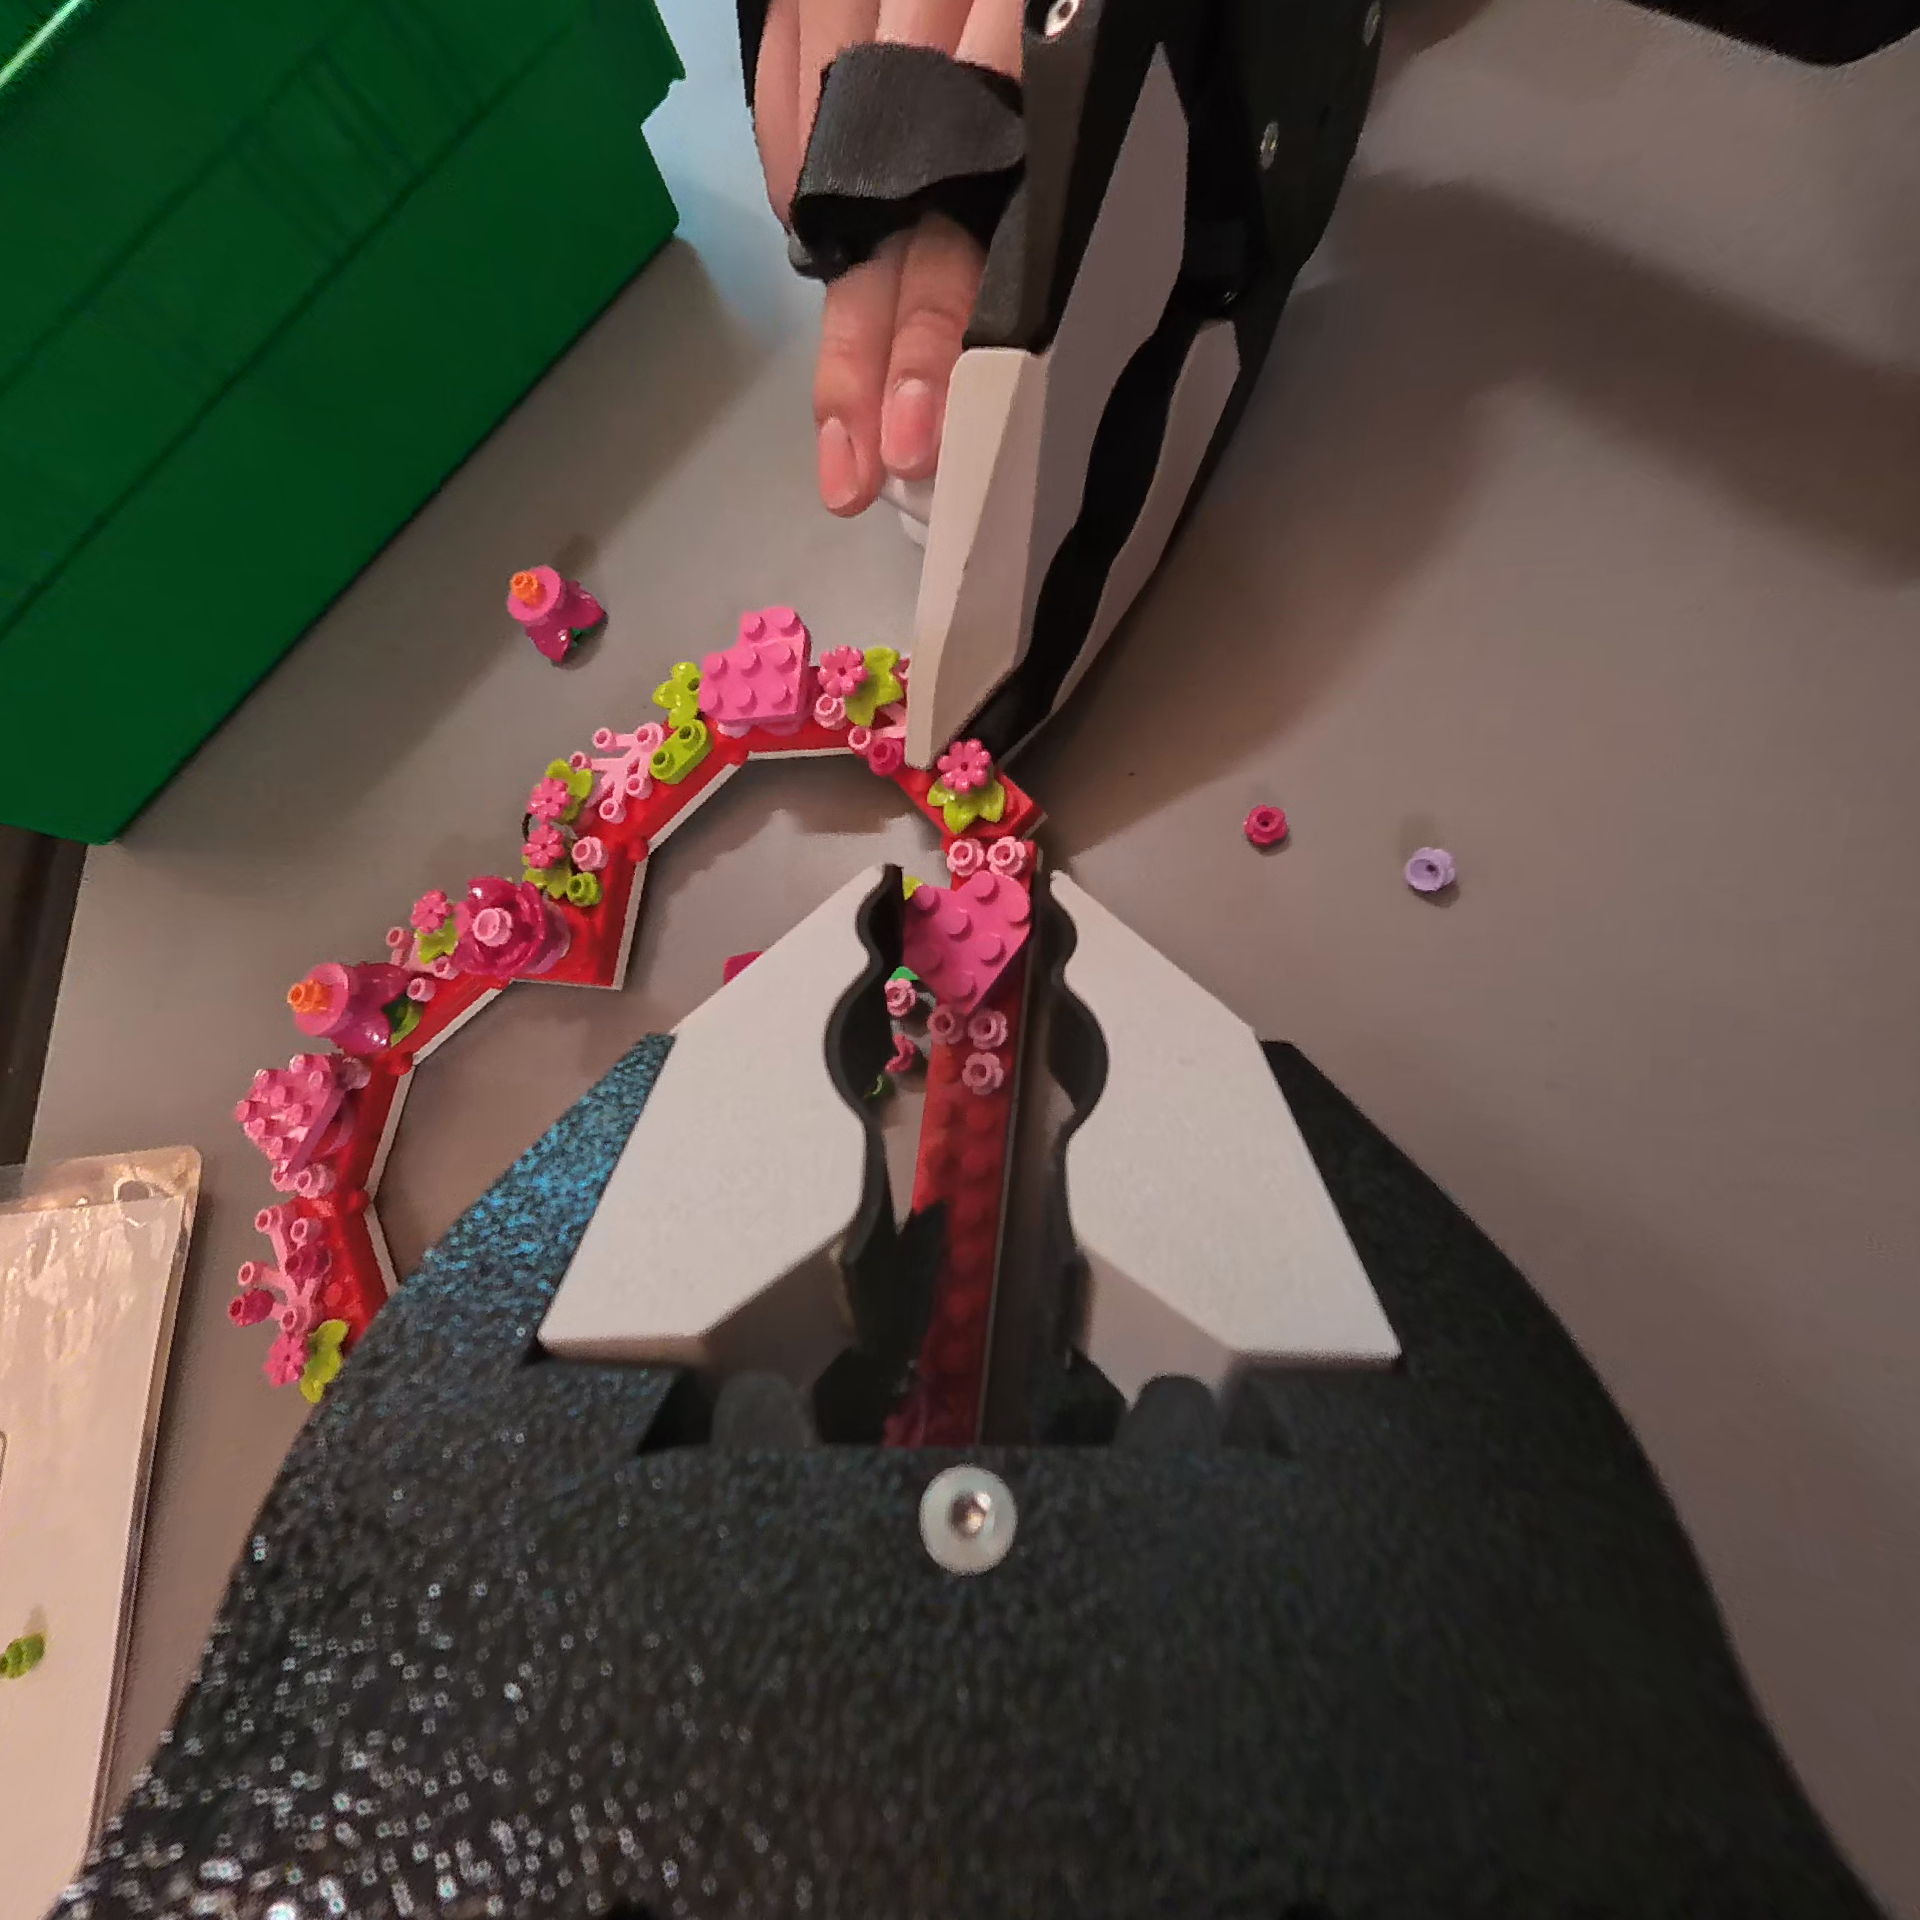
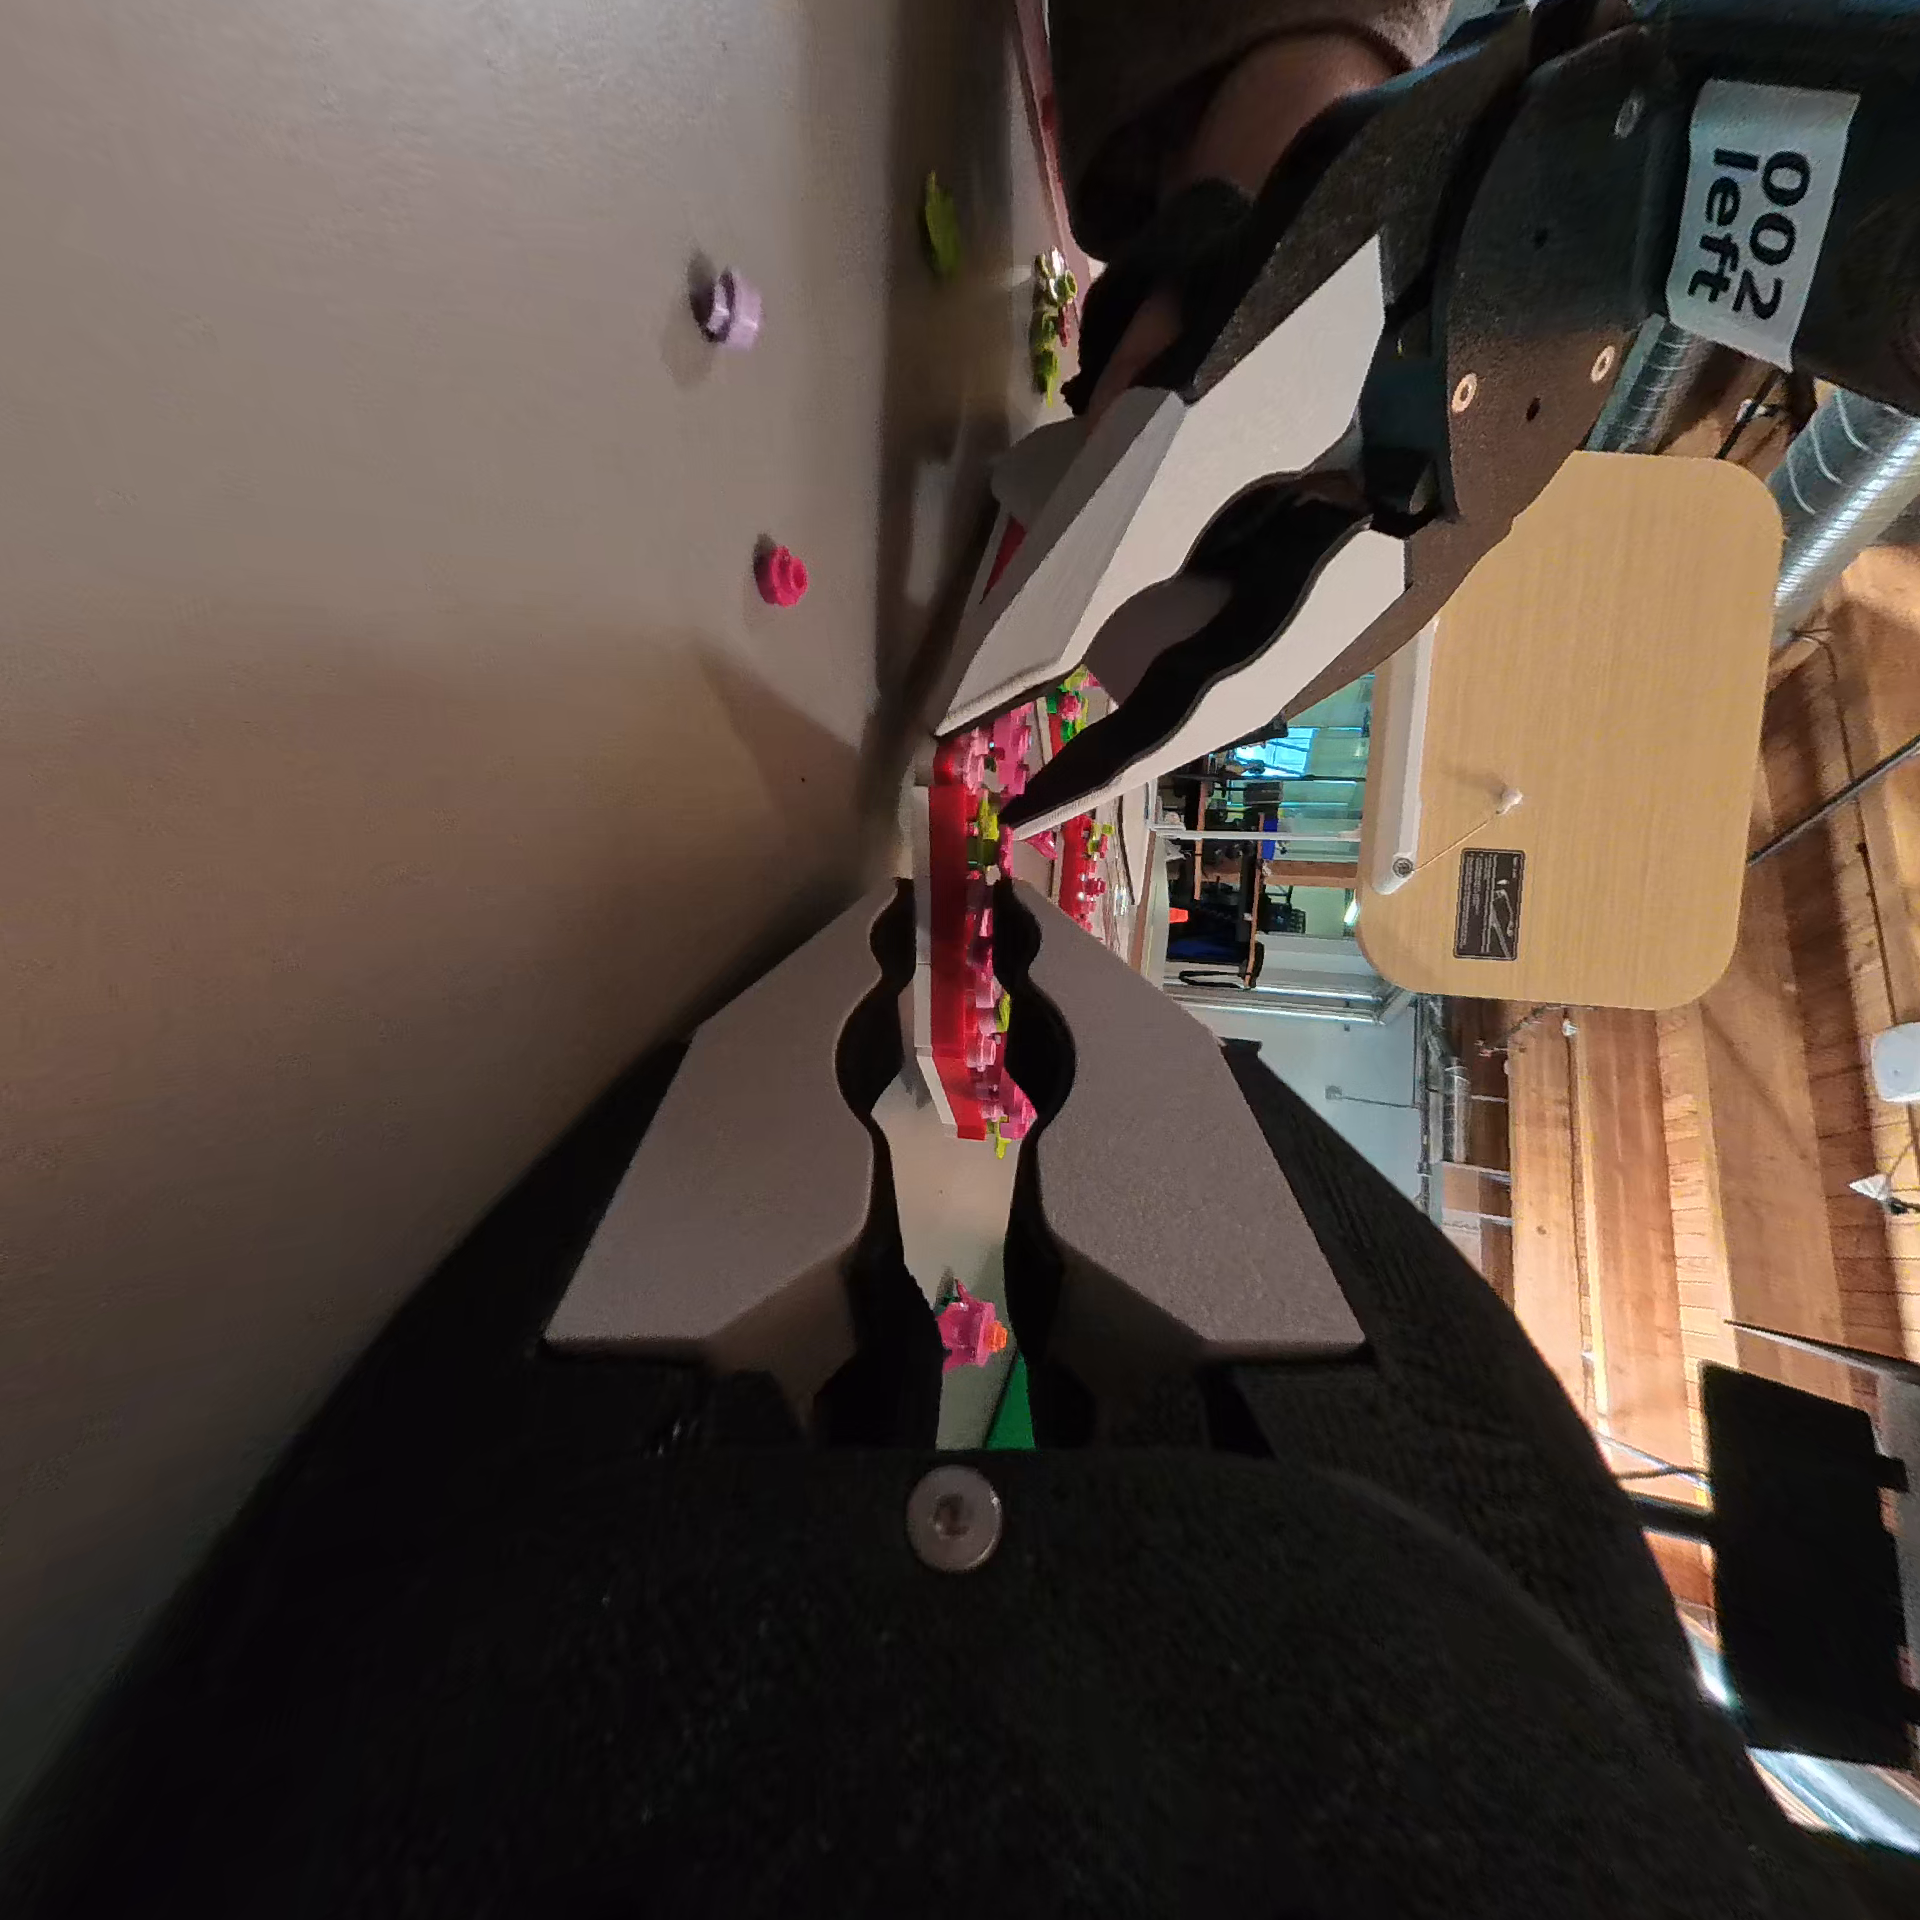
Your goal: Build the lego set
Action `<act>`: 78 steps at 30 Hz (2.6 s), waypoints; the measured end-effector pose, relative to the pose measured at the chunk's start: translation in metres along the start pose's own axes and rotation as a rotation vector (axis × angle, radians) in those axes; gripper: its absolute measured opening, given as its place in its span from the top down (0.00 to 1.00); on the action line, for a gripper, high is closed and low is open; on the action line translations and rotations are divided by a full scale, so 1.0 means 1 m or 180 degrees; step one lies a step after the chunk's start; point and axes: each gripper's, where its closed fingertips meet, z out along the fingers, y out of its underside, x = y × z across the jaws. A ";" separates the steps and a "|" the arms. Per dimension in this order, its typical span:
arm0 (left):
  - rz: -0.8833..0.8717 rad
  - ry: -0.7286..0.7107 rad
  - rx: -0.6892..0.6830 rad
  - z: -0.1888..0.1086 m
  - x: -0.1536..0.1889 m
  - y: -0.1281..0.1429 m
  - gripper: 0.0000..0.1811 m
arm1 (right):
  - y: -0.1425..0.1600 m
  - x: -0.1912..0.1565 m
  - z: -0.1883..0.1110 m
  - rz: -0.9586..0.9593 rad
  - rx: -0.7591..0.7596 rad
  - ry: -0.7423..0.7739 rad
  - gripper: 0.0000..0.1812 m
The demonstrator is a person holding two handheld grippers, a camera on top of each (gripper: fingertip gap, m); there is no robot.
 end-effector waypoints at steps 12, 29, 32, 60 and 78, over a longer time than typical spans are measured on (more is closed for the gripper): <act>-0.0001 -0.0010 -0.0030 0.002 0.000 -0.001 0.87 | 0.000 0.000 -0.003 0.0057 0.0013 0.0004 0.89; -0.0270 0.0252 0.0304 -0.016 0.015 -0.037 0.77 | 0.032 0.034 -0.056 0.1330 -0.0436 0.0965 0.78; -0.0490 0.0456 0.0627 -0.052 0.012 -0.061 0.74 | 0.047 0.045 -0.066 0.1594 -0.0639 0.1255 0.79; -0.0804 -0.2602 0.2755 -0.193 -0.045 -0.004 0.79 | 0.131 0.030 -0.020 0.5035 -0.1410 0.0693 0.86; -0.0899 -0.2406 0.2796 -0.187 -0.045 -0.003 0.80 | 0.133 0.014 -0.004 0.5330 -0.1478 0.0179 0.88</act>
